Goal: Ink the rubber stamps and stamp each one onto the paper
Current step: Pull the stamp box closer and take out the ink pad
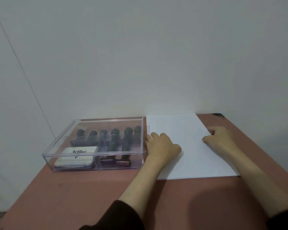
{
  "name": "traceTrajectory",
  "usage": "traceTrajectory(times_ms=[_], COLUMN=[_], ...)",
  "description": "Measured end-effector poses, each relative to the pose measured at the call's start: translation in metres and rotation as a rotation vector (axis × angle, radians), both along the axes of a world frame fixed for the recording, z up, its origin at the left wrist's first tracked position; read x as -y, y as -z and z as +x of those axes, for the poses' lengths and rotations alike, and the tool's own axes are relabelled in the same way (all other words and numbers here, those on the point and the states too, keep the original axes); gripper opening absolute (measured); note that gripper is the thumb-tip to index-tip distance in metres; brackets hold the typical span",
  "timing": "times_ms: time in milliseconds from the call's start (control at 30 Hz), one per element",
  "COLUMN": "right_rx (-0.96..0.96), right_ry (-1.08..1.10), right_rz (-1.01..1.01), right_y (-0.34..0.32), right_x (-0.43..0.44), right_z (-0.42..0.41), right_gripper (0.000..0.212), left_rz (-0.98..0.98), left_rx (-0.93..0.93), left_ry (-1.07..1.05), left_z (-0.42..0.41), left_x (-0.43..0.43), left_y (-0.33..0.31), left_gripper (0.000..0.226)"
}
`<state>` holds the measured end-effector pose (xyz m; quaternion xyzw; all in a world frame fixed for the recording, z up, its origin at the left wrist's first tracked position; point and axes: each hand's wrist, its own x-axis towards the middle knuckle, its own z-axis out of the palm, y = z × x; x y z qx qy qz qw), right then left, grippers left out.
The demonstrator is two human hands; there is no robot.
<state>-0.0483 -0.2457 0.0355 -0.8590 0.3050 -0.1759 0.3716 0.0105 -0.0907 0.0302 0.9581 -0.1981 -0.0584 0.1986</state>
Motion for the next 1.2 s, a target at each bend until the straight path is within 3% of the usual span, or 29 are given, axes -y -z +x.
traceTrajectory(times_ms=[233,467,600,967,1100,1200], right_rx=[-0.01,-0.032,-0.024,-0.069,-0.118,0.082], right_ry=[0.011,-0.011,-0.024,-0.013,-0.014,-0.036], right_rz=[-0.02,-0.084,-0.095,-0.153,-0.228,-0.235], right_y=[-0.003,-0.001,0.002,0.008,0.002,-0.01], right_x=[-0.003,-0.011,-0.015,-0.019,-0.024,-0.048], right_z=[-0.012,-0.036,-0.051,-0.065,-0.054,-0.036], right_gripper=[0.041,0.039,0.036,0.038,0.034,0.039], left_rz=[0.103,0.254,0.234,0.246,0.081,-0.261], left_rx=[0.178,0.297,0.357,0.335,0.272,0.413], left_ry=[0.046,0.094,0.131,0.164,0.196,0.194], left_z=[-0.008,-0.027,-0.044,-0.062,-0.058,-0.047], left_x=[-0.007,-0.017,-0.024,-0.039,-0.043,-0.064], left_y=[0.011,0.016,0.019,0.012,0.001,-0.018], left_gripper=[0.031,0.035,0.047,0.036,0.037,0.04])
